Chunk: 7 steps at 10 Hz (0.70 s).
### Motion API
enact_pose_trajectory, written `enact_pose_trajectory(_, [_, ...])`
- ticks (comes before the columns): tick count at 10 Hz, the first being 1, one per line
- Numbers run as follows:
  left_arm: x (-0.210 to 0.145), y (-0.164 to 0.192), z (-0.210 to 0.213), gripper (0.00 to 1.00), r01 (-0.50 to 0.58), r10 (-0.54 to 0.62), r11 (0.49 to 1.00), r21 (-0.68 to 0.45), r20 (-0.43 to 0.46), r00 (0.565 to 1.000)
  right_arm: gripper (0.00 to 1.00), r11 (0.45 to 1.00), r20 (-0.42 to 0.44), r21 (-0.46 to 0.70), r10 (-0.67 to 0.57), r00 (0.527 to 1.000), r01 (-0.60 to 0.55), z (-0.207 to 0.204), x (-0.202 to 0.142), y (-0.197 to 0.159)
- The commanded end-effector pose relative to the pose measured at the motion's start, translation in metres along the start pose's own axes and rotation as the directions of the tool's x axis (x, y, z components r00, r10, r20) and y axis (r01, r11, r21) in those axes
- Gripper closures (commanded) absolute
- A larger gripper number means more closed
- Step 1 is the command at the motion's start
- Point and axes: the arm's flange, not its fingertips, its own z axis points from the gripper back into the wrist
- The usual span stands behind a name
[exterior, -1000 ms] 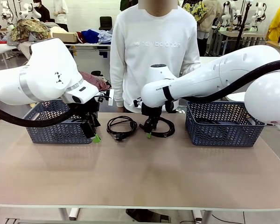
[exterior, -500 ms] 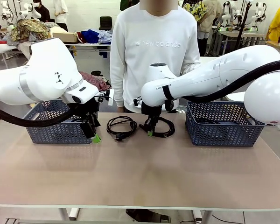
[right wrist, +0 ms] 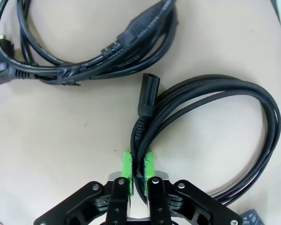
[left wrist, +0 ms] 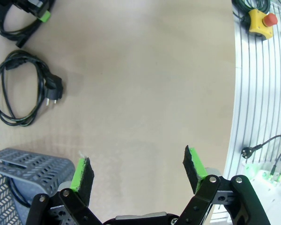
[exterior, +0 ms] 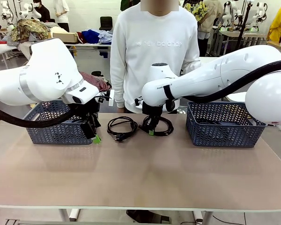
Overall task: Organize the cables according to human instructions.
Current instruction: Pick up a bundle of cables and place it in the basket indicated by the human.
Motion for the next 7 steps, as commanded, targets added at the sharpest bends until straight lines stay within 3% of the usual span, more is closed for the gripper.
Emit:
enact_pose_trajectory(1, [-0.002,0.000,0.002,0.00,-0.001,0.001,1.000,0.001,-0.005,1.000,1.00,0.988,-0.006,0.001,-0.152,0.988,0.152,0.012,-0.006,-0.004])
enact_pose_trajectory(3, [-0.002,0.000,0.002,0.00,-0.001,0.001,1.000,0.001,-0.005,1.000,1.00,0.978,0.030,-0.036,-0.203,0.979,0.204,0.023,-0.010,-0.005])
enact_pose_trajectory(7, [-0.002,0.000,0.002,0.00,-0.001,0.001,1.000,0.001,-0.005,1.000,1.00,0.998,-0.001,-0.009,-0.064,0.998,0.064,0.091,-0.027,0.015])
